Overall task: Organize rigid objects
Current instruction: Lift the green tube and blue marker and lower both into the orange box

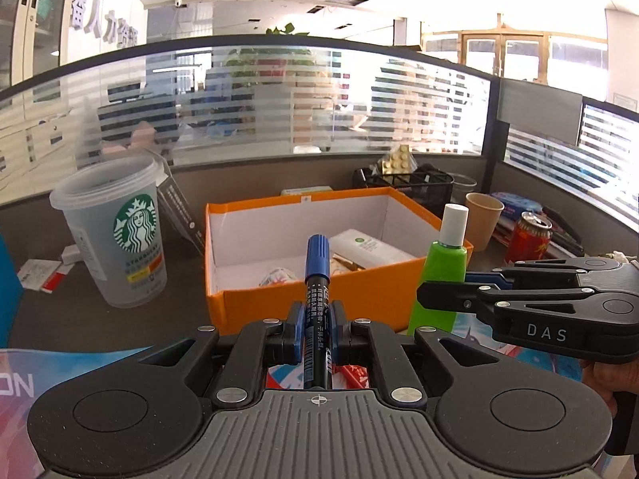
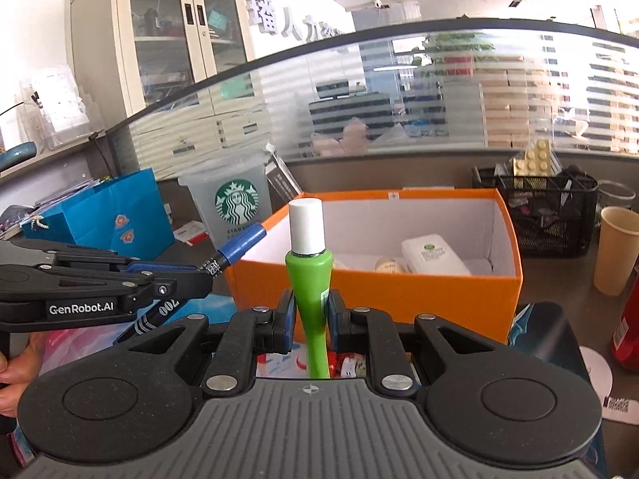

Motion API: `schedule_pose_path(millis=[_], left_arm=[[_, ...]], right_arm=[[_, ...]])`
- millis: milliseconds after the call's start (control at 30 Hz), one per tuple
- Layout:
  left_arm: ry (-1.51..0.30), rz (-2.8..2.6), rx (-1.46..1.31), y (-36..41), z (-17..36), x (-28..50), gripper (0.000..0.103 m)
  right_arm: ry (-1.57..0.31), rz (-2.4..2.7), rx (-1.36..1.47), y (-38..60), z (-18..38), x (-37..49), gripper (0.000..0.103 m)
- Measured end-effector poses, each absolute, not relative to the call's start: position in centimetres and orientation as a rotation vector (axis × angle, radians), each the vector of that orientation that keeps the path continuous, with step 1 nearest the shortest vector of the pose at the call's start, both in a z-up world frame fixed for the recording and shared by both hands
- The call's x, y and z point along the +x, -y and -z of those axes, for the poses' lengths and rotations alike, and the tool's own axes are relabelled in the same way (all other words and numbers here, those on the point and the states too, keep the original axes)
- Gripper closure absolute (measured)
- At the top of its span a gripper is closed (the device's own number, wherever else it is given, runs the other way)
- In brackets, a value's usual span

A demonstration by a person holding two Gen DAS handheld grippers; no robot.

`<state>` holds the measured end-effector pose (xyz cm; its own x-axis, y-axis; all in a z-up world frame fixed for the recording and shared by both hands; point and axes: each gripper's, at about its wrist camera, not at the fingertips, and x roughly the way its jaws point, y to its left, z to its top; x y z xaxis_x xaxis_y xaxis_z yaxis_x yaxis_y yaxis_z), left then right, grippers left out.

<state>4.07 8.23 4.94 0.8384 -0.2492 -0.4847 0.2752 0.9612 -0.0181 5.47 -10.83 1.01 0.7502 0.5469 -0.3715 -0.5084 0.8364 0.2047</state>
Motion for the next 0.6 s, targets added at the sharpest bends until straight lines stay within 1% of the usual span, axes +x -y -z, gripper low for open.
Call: schedule_pose_path(millis=[600], left_arm=[[-0.466,0.266,0.036,-8.2,-8.7,7.8,0.093]], right_arm=[[-0.337,-0.552,0.081,12.8,-6.6,8.4,0.088]])
